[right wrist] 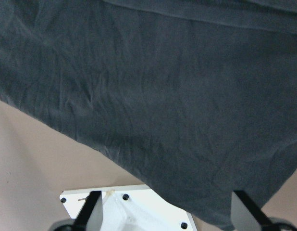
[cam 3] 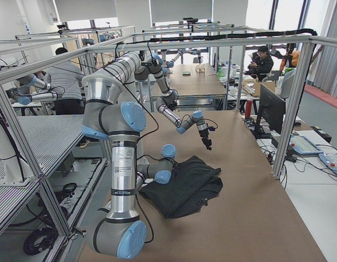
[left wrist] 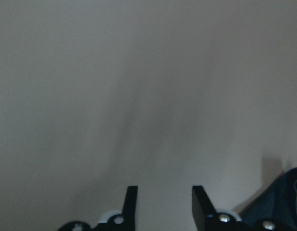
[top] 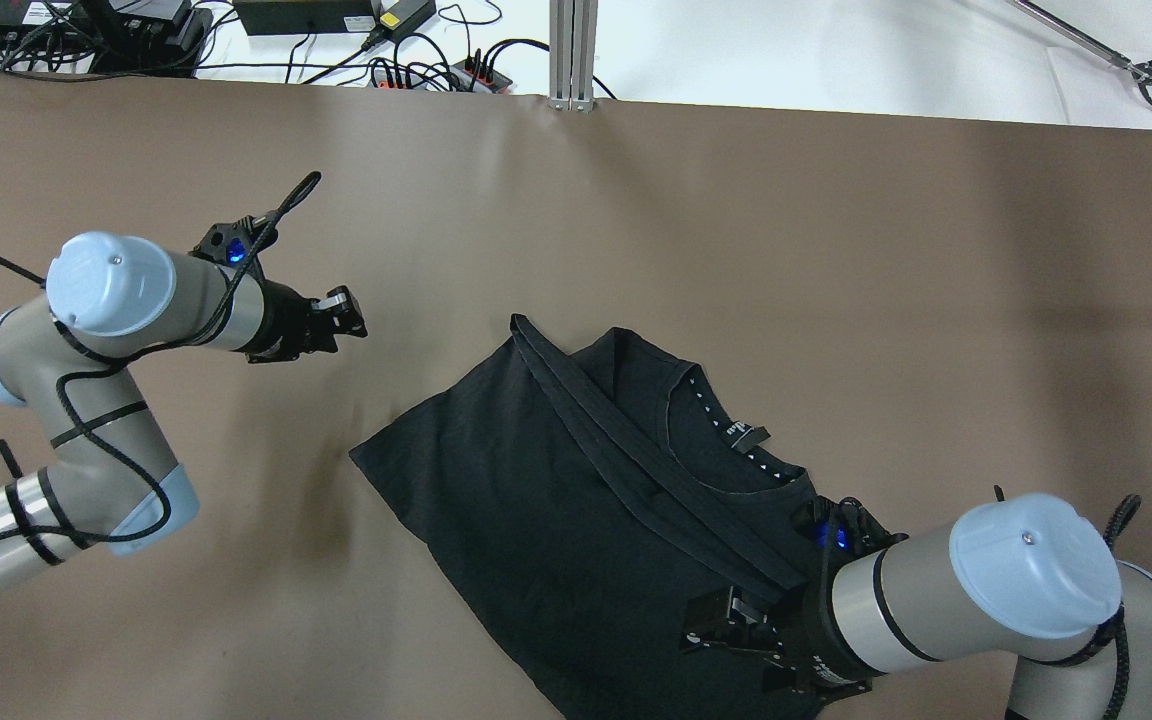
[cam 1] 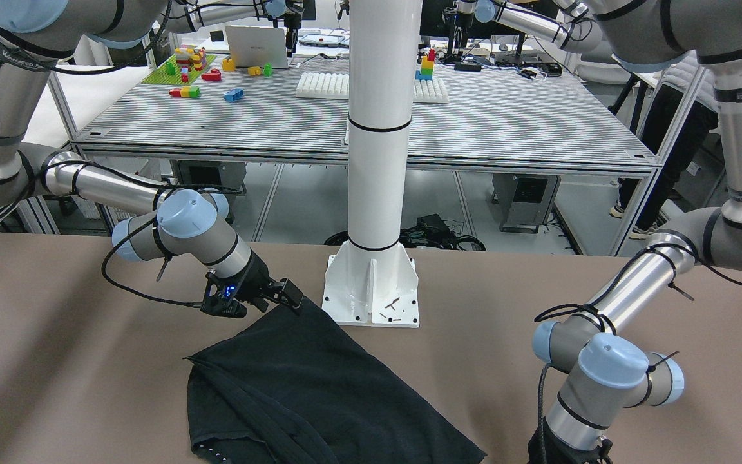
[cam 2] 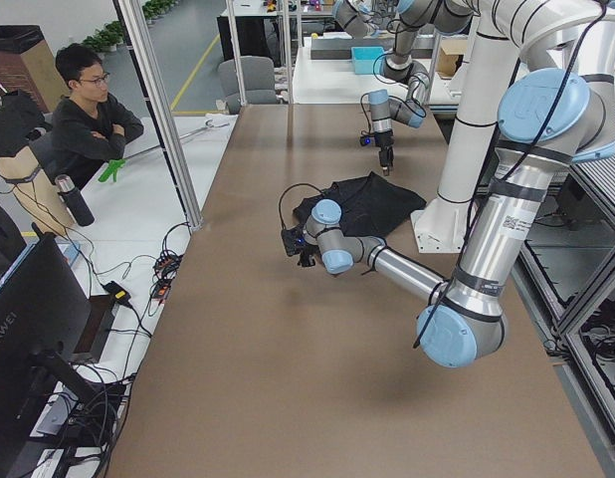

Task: Fold clothes
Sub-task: 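Grasp the shirt's opposite corner with the left gripper while right holds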

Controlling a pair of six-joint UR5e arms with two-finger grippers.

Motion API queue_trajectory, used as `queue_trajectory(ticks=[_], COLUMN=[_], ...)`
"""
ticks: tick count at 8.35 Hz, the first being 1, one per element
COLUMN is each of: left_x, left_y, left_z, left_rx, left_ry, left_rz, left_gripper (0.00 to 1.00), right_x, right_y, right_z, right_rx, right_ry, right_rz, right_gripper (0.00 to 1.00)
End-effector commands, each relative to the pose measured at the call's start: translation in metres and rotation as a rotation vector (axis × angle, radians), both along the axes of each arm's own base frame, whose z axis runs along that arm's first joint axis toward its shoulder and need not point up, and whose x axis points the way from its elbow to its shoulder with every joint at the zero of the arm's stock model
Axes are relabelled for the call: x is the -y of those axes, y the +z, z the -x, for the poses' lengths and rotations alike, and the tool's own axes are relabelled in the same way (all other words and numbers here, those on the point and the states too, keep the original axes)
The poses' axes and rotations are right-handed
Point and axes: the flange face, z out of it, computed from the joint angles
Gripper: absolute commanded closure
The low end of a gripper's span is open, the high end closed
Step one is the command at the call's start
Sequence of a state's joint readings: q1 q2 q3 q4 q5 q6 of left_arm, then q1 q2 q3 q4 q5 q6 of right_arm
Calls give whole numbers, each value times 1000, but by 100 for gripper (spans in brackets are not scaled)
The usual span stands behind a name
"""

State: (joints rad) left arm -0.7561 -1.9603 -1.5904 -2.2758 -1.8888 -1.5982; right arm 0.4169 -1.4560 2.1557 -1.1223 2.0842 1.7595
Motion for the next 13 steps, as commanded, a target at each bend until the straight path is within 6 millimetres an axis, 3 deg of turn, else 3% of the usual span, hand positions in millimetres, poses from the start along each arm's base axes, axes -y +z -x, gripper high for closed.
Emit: queue_trajectory(ticks=[1,3,5,9,10,13], left_x=[-56,-81,-100,-113,-114,-116], left_y=[34,29,23,31,40,41], left_z=[-12,-39,-51,-35,-36,-50], left_rx=[-81,-95,-132,-125,-107,-97], left_ry=[27,30,34,43,46,26], left_rz=[22,29,56,55,57,47], left_gripper=[51,51,51,50,50,51], right_x=[10,11,13,14,13,14], right_y=[9,11,17,21,21,21], right_z=[7,10,14,17,17,17], right_rx=[-31,-39,-53,-63,-61,-63], right_ry=[75,97,104,102,101,102], right_rz=[-28,-39,-37,-33,-33,-33], right_gripper=[6,6,6,6,5,6])
